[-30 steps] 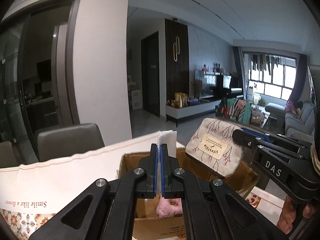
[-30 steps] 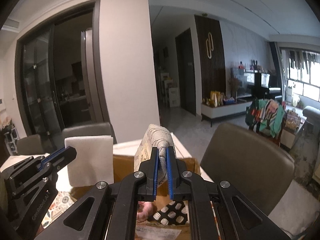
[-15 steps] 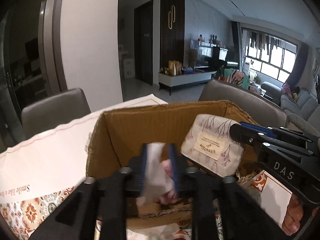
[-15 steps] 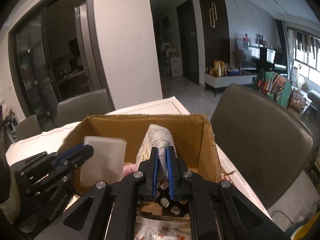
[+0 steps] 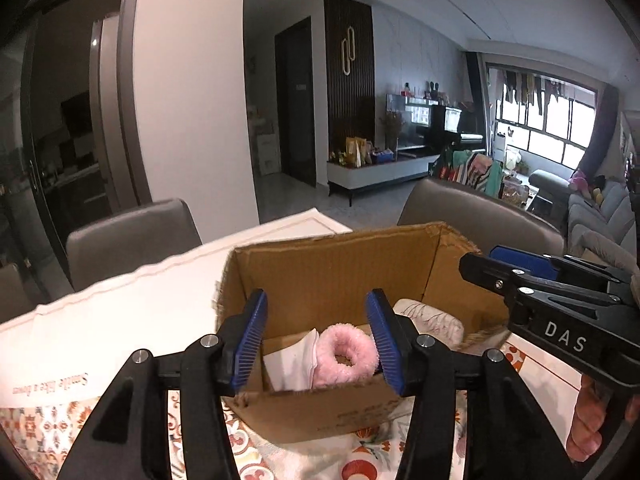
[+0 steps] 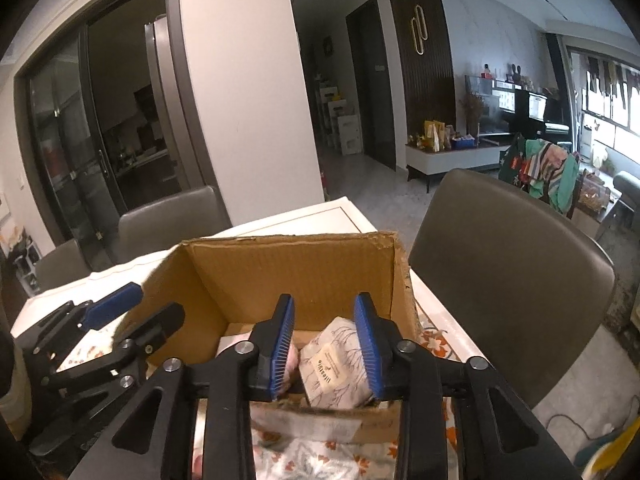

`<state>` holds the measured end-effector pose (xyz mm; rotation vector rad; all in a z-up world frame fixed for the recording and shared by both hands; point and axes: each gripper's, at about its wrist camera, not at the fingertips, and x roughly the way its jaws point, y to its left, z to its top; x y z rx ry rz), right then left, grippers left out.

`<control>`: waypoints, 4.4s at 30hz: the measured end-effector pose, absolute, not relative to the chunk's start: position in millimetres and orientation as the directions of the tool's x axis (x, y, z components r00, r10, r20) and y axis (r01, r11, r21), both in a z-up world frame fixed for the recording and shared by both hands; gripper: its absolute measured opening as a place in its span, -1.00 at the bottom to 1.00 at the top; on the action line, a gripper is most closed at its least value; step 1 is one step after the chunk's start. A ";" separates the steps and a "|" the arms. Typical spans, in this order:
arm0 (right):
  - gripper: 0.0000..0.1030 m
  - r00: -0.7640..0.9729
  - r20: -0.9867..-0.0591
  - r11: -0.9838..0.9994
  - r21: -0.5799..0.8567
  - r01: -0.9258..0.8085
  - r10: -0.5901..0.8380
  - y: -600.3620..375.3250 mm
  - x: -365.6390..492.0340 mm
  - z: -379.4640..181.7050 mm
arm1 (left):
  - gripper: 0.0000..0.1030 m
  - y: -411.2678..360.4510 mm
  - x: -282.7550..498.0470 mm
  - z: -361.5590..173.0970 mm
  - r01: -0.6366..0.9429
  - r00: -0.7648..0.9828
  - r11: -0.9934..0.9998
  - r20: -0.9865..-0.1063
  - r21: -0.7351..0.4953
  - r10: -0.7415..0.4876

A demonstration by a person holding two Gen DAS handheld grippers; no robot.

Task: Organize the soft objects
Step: 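Withdraw both open tools from the box back over the table, then close left tool on pink towel while right tool grasps white zigzag cloth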

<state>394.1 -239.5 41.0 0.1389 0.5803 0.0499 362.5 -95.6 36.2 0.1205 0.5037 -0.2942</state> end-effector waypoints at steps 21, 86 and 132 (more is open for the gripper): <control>-0.27 0.879 -0.469 0.991 0.132 -0.031 0.090 -219.7 294.2 97.3 | 0.30 -69.0 255.1 83.6 0.247 0.888 0.964 -0.422 0.099 -0.184; -0.27 0.679 -0.731 0.994 0.105 0.016 0.066 -204.0 176.3 -72.8 | 0.44 -63.1 148.5 -76.3 0.212 0.792 0.963 -0.606 0.165 -0.070; -0.78 0.589 -0.807 0.999 0.041 -0.011 0.040 -200.2 213.0 -109.0 | -0.80 -67.3 200.3 -101.9 0.232 0.741 0.960 -0.668 0.154 -0.072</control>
